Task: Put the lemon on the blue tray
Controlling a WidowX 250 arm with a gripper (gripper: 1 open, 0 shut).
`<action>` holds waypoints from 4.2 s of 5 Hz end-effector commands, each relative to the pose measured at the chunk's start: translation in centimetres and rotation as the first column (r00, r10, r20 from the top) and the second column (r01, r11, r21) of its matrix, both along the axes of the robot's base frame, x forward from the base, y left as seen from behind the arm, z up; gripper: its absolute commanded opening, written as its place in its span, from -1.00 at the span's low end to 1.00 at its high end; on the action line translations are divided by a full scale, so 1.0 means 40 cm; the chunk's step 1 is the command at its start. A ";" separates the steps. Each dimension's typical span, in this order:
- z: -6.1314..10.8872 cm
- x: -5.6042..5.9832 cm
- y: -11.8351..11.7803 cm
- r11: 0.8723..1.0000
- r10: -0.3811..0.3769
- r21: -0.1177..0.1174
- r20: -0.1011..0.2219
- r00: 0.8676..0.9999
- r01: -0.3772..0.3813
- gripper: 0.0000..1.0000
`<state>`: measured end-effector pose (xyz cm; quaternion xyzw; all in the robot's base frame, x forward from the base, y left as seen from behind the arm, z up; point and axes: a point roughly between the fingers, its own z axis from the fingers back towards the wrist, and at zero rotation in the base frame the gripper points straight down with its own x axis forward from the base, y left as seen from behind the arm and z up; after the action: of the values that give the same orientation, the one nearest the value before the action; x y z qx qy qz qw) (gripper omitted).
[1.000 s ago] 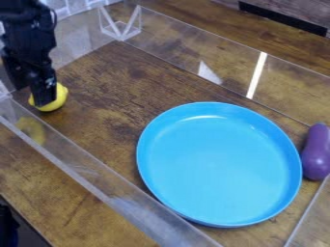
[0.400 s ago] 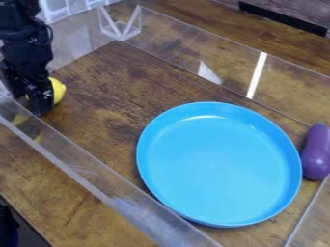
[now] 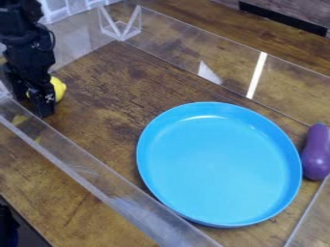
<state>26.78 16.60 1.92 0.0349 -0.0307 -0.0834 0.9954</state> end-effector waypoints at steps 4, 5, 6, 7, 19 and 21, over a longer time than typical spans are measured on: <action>0.039 0.062 -0.018 0.999 0.025 -0.030 0.042 0.999 -0.024 -1.00; 0.034 0.070 -0.012 0.992 0.115 -0.047 0.040 0.993 -0.113 -1.00; 0.044 0.066 -0.012 0.994 0.091 -0.057 0.035 0.995 -0.089 1.00; 0.058 0.060 -0.013 0.996 0.067 -0.069 0.028 0.997 -0.065 1.00; 0.062 0.109 0.043 0.985 -0.109 -0.117 0.161 0.981 0.128 -1.00; 0.048 0.106 0.031 0.988 -0.037 -0.142 0.174 0.984 0.062 -1.00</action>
<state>30.87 16.97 2.66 -0.0455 -0.1082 -0.1094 0.9870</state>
